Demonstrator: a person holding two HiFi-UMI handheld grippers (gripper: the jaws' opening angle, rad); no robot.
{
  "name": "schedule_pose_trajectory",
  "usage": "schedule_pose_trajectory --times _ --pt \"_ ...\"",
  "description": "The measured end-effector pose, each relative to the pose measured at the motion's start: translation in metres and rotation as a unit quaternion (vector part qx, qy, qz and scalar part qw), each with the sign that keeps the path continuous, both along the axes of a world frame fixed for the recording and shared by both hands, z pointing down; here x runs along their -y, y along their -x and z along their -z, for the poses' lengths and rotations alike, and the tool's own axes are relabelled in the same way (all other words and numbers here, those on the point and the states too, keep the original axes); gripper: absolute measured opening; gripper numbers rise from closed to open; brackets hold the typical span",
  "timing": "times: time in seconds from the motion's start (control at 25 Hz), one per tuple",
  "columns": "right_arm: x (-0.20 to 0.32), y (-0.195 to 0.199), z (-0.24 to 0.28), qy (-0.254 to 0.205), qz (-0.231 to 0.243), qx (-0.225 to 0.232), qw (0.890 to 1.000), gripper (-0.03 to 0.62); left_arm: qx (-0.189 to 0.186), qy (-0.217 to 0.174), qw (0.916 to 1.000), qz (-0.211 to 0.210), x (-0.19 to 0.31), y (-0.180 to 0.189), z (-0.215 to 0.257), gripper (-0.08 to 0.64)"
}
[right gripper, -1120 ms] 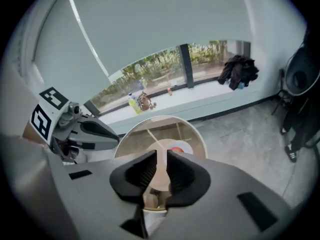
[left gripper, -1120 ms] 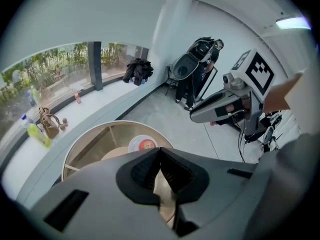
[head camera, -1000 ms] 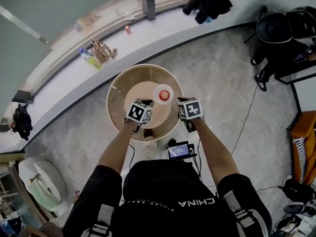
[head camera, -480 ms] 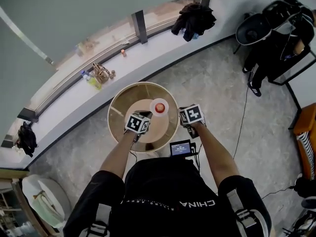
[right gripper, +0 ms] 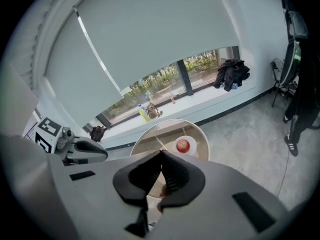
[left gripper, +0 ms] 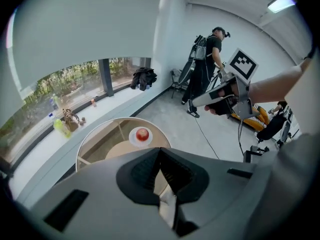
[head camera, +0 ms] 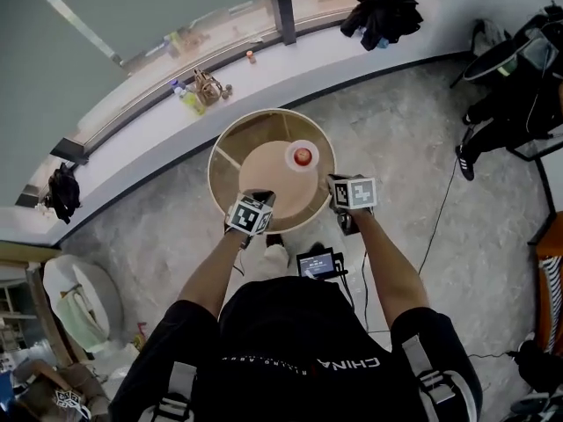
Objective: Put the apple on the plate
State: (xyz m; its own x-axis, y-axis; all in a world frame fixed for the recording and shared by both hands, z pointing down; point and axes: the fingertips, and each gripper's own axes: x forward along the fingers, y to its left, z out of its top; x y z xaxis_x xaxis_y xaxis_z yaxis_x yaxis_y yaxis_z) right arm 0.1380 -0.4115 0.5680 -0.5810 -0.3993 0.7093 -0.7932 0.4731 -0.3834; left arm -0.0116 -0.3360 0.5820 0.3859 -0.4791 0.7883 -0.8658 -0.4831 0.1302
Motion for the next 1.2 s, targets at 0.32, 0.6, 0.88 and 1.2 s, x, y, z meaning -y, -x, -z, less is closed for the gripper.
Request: schedule_pose_trajectory --times 0.32,0.6,0.88,1.2 --pt "-0.068 0.028 -0.004 -0.003 0.028 0.029 0.999 0.029 -0.003 -0.001 0.9998 0.020 -0.071 0.032 -0.008 0.018" --pt "-0.147 0.051 0.007 -0.038 -0.002 -0.024 0.999 0.028 -0.032 -0.040 0.9987 -0.005 -0.146 0.049 0.010 0.017" --pt "-0.284 0.108 -0.003 -0.043 -0.019 -0.046 0.998 0.028 -0.078 -0.063 0.9949 0.007 -0.251 0.103 0.004 0.017" --pt "-0.353 0.091 0.000 -0.045 -0.020 -0.078 0.996 0.028 -0.078 -0.043 0.9960 0.007 -0.319 0.098 -0.019 0.018"
